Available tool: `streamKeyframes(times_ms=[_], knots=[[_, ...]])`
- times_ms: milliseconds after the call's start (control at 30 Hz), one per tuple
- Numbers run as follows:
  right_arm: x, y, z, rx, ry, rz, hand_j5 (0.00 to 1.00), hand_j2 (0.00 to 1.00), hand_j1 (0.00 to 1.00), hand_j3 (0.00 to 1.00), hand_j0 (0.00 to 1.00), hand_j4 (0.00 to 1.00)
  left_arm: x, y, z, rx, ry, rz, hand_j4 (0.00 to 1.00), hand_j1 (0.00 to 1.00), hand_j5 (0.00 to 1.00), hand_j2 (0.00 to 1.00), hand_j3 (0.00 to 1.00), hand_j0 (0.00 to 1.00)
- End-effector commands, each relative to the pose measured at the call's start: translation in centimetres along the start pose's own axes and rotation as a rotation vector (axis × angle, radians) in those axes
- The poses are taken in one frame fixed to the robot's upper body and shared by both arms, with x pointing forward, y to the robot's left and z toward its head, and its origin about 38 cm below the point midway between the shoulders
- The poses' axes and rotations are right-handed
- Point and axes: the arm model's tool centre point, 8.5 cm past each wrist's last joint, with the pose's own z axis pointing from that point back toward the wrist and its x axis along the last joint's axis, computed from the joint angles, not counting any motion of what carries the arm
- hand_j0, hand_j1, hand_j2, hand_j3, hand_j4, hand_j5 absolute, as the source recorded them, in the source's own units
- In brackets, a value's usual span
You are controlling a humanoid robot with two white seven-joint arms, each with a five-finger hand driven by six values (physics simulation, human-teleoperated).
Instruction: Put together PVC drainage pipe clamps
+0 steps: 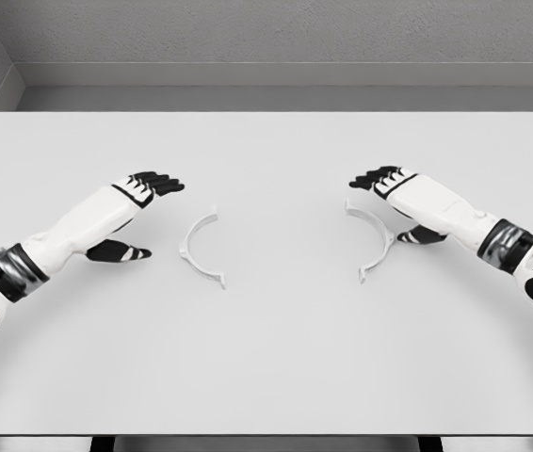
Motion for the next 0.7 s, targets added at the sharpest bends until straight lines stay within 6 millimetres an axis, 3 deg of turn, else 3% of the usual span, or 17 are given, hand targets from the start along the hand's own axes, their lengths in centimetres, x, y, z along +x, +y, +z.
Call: streamKeyframes(times_ms=[0, 667], knots=[[0.0, 0.2, -0.1, 0.003, -0.001, -0.009, 1.00, 1.00, 1.00, 1.00, 1.00, 1.00, -0.2, -1.0, -0.3, -0.001, 0.010, 0.032, 1.00, 1.00, 1.00, 1.00, 1.00, 1.00], [1.2, -0.1, -1.1, -0.014, -0.032, -0.010, 1.00, 1.00, 1.00, 1.00, 1.00, 1.00, -0.2, -2.0, -1.8, 0.011, 0.012, 0.056, 1.00, 1.00, 1.00, 1.00, 1.00, 1.00]])
